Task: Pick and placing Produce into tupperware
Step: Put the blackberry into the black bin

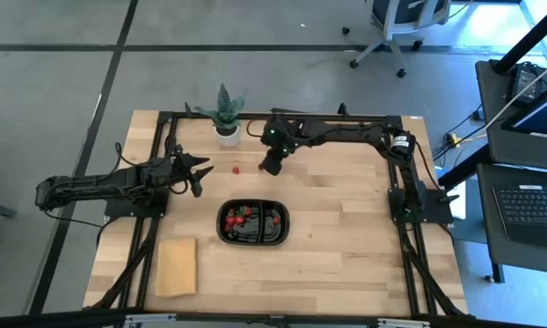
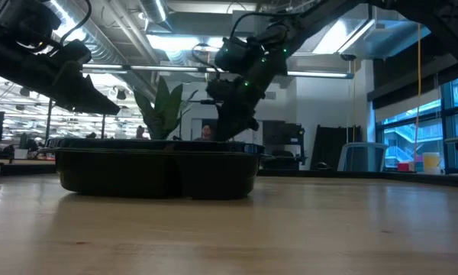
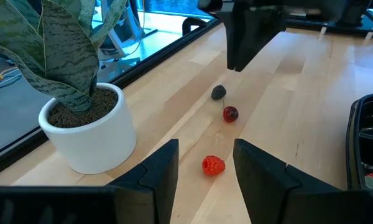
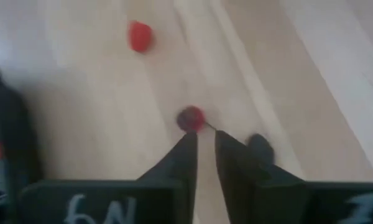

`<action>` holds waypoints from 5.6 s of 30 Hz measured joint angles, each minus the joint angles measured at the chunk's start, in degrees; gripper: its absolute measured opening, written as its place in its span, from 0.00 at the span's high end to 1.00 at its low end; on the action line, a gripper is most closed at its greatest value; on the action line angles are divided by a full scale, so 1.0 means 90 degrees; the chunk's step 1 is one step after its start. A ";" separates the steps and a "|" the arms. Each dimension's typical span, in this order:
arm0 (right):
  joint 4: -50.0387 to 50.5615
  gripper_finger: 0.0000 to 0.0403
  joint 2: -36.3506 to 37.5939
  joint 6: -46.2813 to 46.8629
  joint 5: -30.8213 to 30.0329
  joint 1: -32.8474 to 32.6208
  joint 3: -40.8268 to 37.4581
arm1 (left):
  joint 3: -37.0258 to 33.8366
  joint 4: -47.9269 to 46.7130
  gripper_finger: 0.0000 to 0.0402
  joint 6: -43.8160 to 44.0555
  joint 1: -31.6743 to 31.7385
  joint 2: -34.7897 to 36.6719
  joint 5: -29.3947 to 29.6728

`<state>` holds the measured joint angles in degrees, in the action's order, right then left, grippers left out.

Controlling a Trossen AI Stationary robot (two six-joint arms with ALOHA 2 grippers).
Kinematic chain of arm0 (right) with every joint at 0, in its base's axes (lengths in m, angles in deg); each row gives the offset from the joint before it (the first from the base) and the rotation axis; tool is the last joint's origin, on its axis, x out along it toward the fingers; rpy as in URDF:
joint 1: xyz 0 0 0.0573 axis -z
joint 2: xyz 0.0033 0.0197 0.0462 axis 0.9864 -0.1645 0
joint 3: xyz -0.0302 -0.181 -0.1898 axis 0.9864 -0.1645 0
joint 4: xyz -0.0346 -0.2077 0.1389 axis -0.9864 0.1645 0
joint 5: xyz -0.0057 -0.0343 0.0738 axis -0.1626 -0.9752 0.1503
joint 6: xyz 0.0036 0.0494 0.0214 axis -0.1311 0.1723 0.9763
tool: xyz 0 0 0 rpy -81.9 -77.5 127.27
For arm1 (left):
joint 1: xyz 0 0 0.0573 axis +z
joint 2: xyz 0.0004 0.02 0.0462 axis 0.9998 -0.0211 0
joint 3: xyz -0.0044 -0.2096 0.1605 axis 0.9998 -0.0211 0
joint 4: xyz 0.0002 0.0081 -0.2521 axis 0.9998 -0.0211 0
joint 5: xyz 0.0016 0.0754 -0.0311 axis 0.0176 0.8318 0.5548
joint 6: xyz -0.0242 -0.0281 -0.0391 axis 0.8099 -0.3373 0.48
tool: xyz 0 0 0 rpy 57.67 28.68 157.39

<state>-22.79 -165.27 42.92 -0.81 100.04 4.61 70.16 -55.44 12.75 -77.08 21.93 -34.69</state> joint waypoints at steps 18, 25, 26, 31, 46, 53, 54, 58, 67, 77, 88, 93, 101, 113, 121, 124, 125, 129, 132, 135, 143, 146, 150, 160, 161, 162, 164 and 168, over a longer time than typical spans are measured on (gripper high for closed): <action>0.0176 0.31 0.0016 -0.0671 -0.0008 0.0010 0.0169 | 0.0001 0.0000 0.63 0.0000 0.0000 -0.0002 0.0000; 0.0469 0.35 -0.0094 -0.0564 -0.0022 0.0053 0.0171 | 0.0000 0.0000 0.63 0.0000 0.0002 -0.0002 0.0000; 0.0539 0.36 -0.0094 -0.0477 -0.0019 0.0065 0.0169 | -0.0001 0.0000 0.63 0.0000 0.0000 0.0000 0.0000; 0.0854 0.40 -0.0096 -0.0248 0.0261 0.0140 0.0205 | 0.0001 0.0002 0.63 0.0008 0.0000 -0.0002 0.0000; 0.2498 0.44 -0.1336 -0.1016 0.0191 0.0338 0.2154 | -0.0001 0.0024 0.63 0.0503 0.0000 0.0000 0.0000; 0.3518 0.44 -0.2081 -0.1323 0.0015 0.0325 0.3020 | -0.0001 0.0020 0.63 0.0837 0.0000 0.0000 0.0000; 0.3491 0.44 -0.2117 -0.1355 -0.0068 0.0324 0.3044 | -0.0001 0.0015 0.63 0.0843 0.0000 0.0000 0.0000; 0.3190 0.44 -0.2114 -0.1378 -0.0473 0.0299 0.2964 | -0.0001 0.0012 0.63 0.0848 0.0000 0.0000 -0.0001; 0.2929 0.44 -0.2124 -0.1604 -0.0528 0.0268 0.2935 | -0.0001 0.0002 0.63 0.0848 0.0000 0.0000 0.0000; 0.2934 0.44 -0.2121 -0.1674 -0.0579 0.0175 0.2933 | -0.0001 0.0002 0.63 0.0845 0.0000 0.0000 0.0000; 0.3036 0.44 -0.2121 -0.1686 -0.0581 0.0182 0.2933 | 0.0000 0.0002 0.63 0.0848 0.0000 0.0000 -0.0001; 0.3039 0.44 -0.2119 -0.1694 -0.0581 0.0180 0.2930 | -0.0001 0.0002 0.63 0.0850 0.0002 0.0000 0.0000; 0.3045 0.44 -0.2119 -0.1701 -0.0581 0.0180 0.2930 | -0.0001 0.0005 0.63 0.0997 0.0001 0.0000 0.0000; 0.3018 0.55 -0.2301 -0.1853 -0.0664 0.0115 0.2929 | -0.0001 0.0005 0.63 0.1005 0.0000 -0.0002 0.0000; 0.3025 0.62 -0.2355 -0.1845 -0.0984 0.0046 0.2940 | -0.0001 0.0007 0.63 0.1008 0.0002 -0.0002 0.0000; 0.3026 0.65 -0.2359 -0.1852 -0.0985 0.0046 0.2940 | -0.0001 0.0007 0.63 0.1008 0.0000 -0.0002 0.0000; 0.3026 0.66 -0.2362 -0.1854 -0.0980 0.0046 0.2938 | -0.0001 0.0007 0.63 0.1010 0.0002 -0.0002 -0.0001; 0.3028 0.73 -0.2367 -0.1864 -0.0979 0.0044 0.2938 | -0.0001 0.0007 0.63 0.1018 0.0001 -0.0002 -0.0002; 0.3031 0.76 -0.2367 -0.1868 -0.0982 0.0044 0.2935 | -0.0001 0.0005 0.63 0.1027 0.0000 -0.0002 -0.0002; 0.3031 0.76 -0.2372 -0.1865 -0.0984 0.0046 0.2935 | -0.0001 0.0006 0.63 0.1027 0.0002 -0.0002 -0.0002; 0.3359 0.75 -0.2419 -0.1820 -0.1000 0.0051 0.3152 | -0.0001 0.0006 0.63 0.1025 0.0001 -0.0002 -0.0002; 0.3874 0.76 -0.2459 -0.1822 -0.1081 0.0062 0.3518 | -0.0001 0.0007 0.63 0.1015 0.0000 -0.0002 -0.0002; 0.4427 0.75 -0.2425 -0.1783 -0.1076 0.0067 0.4326 | -0.0001 0.0007 0.63 0.1011 0.0000 -0.0002 -0.0002; 0.5442 0.75 -0.1882 -0.1294 -0.0749 -0.0437 0.4640 | -0.0001 0.0006 0.63 0.1005 0.0002 -0.0002 -0.0002; 0.5443 0.75 -0.1863 -0.1227 -0.0739 -0.0536 0.4638 | -0.0001 0.0005 0.63 0.1005 0.0001 -0.0002 -0.0002; 0.5447 0.75 -0.1843 -0.1145 -0.0739 -0.0648 0.4638 | -0.0001 0.0005 0.63 0.1003 0.0002 -0.0002 -0.0001; 0.5434 0.75 -0.1780 -0.0980 -0.0731 -0.0868 0.4638 | -0.0001 0.0003 0.63 0.1003 0.0000 -0.0002 -0.0002; 0.5339 0.75 -0.1766 -0.0660 -0.0730 -0.1331 0.4640 | -0.0001 0.0002 0.63 0.0990 0.0001 -0.0001 -0.0002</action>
<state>25.26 -181.16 36.99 -7.39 88.06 46.37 70.15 -55.42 21.66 -77.07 21.93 -34.71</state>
